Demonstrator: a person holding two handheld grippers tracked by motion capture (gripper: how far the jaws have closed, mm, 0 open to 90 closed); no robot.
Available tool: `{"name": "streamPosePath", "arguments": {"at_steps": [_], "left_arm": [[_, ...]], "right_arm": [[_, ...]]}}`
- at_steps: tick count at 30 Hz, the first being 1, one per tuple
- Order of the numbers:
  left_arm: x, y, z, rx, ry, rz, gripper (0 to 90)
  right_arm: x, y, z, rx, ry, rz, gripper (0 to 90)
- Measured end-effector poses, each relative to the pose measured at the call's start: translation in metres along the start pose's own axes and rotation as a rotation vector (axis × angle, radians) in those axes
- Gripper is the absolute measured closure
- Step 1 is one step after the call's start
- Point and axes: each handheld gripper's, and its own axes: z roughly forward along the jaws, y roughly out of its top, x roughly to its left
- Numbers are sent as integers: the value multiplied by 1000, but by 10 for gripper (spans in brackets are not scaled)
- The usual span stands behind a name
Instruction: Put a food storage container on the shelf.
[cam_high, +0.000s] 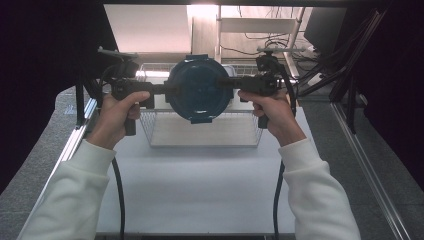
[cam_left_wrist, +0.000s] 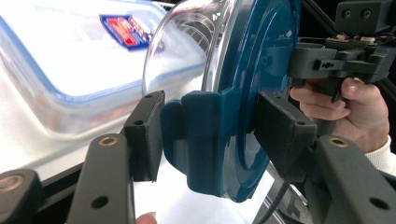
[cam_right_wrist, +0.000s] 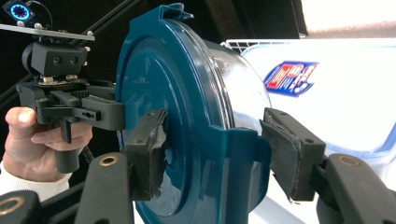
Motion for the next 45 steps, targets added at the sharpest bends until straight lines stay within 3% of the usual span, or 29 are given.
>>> {"name": "streamPosePath", "arguments": {"at_steps": [18, 25, 29, 36, 40, 45], "left_arm": [[22, 49, 18, -6, -31, -62, 444], [34, 58, 23, 8, -23, -83, 439], [44, 59, 30, 23, -13, -109, 435], [57, 63, 35, -2, -38, -165, 442], [64, 66, 38, -9, -36, -201, 433], [72, 67, 45, 0, -39, -250, 400]], "right_arm": [[-24, 51, 10, -26, -21, 41, 415], [-33, 63, 19, -21, -23, 60, 415], [-45, 61, 28, -4, -22, 96, 414], [-60, 62, 37, -21, -10, 168, 414], [-73, 61, 46, -7, -4, 261, 411], [-81, 61, 53, -11, -14, 319, 410]]}}
